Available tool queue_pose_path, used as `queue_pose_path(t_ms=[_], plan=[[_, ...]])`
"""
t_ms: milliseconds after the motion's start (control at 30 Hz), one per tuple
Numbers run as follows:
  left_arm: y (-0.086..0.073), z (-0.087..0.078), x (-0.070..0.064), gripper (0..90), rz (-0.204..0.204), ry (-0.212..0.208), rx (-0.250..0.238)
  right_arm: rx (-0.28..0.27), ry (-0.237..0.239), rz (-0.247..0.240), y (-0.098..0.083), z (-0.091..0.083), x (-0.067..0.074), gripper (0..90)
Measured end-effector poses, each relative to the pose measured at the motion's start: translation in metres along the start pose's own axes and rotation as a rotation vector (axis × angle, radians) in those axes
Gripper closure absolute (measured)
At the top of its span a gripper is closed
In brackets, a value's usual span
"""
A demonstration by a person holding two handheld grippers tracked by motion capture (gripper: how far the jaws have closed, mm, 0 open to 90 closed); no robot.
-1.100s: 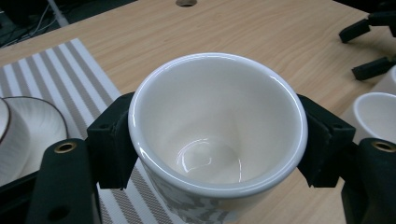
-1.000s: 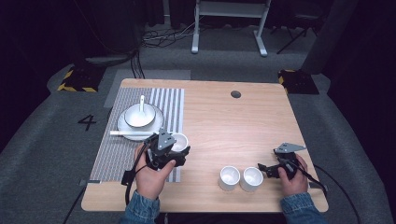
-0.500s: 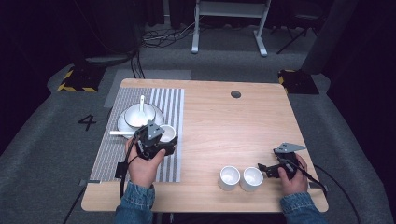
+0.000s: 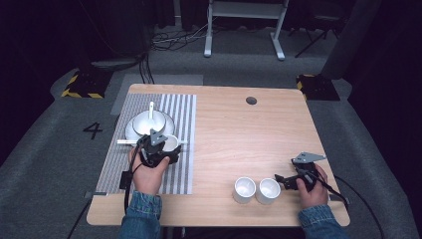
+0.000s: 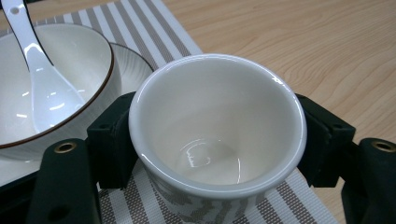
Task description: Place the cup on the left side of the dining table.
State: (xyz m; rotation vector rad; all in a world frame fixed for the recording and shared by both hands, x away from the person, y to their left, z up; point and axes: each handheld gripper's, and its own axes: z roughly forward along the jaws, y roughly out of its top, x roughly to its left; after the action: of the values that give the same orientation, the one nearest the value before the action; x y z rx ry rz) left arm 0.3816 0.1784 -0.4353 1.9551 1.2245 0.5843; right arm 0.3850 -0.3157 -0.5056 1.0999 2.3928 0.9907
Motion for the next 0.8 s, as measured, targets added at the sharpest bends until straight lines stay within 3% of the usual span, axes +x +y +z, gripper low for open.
queue_pose_path(t_ms=[467, 800], plan=[[-0.008, 0.025, 0.004, 26.6, 0.004, 0.002, 0.079, 0.000, 0.004, -0.003, 0.000, 0.000, 0.000, 0.3], [-0.012, 0.035, 0.006, 26.5, -0.001, -0.011, 0.078, 0.000, 0.005, -0.003, 0.000, 0.000, 0.000, 0.3]])
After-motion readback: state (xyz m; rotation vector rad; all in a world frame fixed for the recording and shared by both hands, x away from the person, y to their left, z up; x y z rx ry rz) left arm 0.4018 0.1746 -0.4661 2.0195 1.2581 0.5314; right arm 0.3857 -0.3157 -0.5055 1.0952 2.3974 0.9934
